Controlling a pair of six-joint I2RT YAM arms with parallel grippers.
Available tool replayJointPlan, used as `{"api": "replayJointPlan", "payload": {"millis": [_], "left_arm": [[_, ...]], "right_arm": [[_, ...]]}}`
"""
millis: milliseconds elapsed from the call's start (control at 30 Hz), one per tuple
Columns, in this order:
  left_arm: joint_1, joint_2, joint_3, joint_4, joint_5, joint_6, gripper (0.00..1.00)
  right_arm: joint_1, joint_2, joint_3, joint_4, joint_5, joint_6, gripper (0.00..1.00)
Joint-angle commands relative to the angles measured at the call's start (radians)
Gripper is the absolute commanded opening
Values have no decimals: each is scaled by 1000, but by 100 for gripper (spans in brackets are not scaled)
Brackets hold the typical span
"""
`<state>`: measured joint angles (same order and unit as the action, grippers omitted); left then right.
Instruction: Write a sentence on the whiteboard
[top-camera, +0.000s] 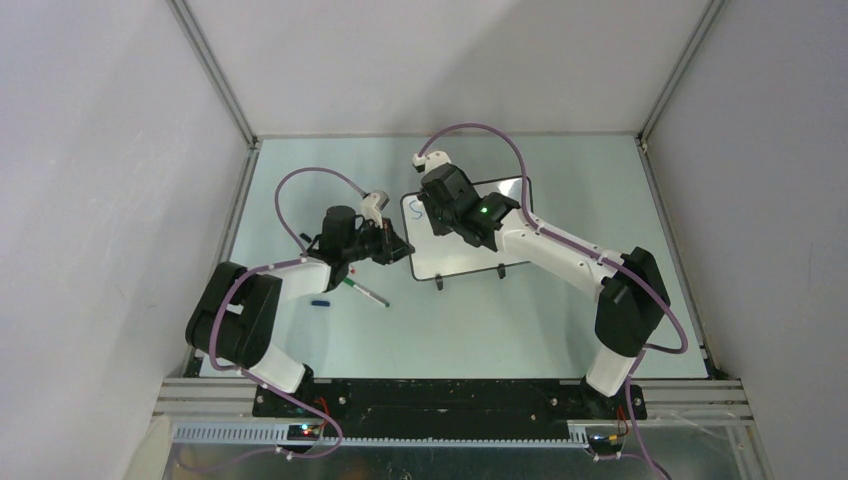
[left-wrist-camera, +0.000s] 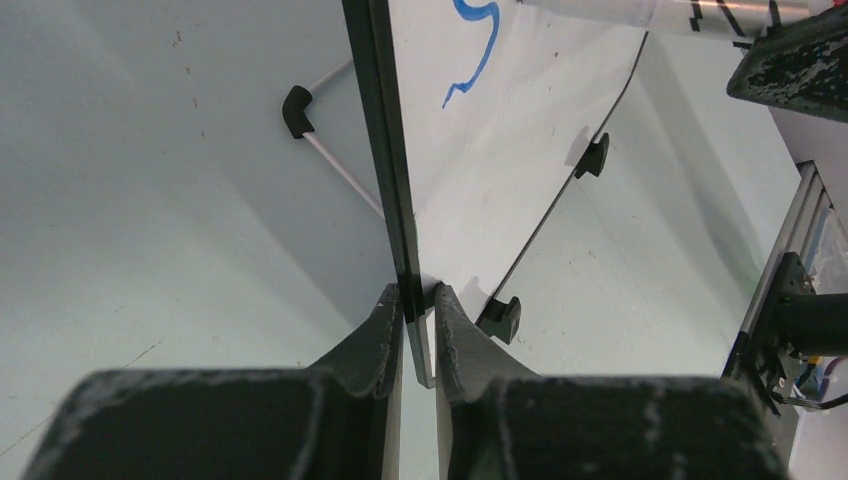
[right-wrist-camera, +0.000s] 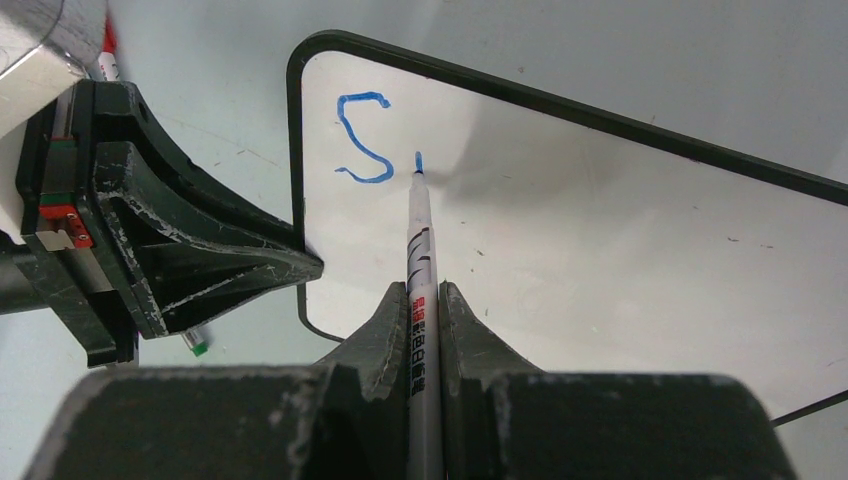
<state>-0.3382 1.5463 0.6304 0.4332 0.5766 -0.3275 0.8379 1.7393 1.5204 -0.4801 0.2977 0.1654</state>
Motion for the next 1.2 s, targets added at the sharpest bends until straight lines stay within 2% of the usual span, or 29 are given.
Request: {"api": "replayJointPlan", "payload": {"millis": [0, 467, 1167], "left_arm": [[-15, -17, 20, -46, -28, 60, 1], [-19, -17, 21, -50, -31, 64, 1], [-25, -15, 29, -60, -38, 70, 1]], "right_arm": [[4, -7, 5, -15, 6, 13, 0], [6, -3, 4, -11, 18, 10, 0], [-5, 40, 94, -35, 18, -2, 0]]}}
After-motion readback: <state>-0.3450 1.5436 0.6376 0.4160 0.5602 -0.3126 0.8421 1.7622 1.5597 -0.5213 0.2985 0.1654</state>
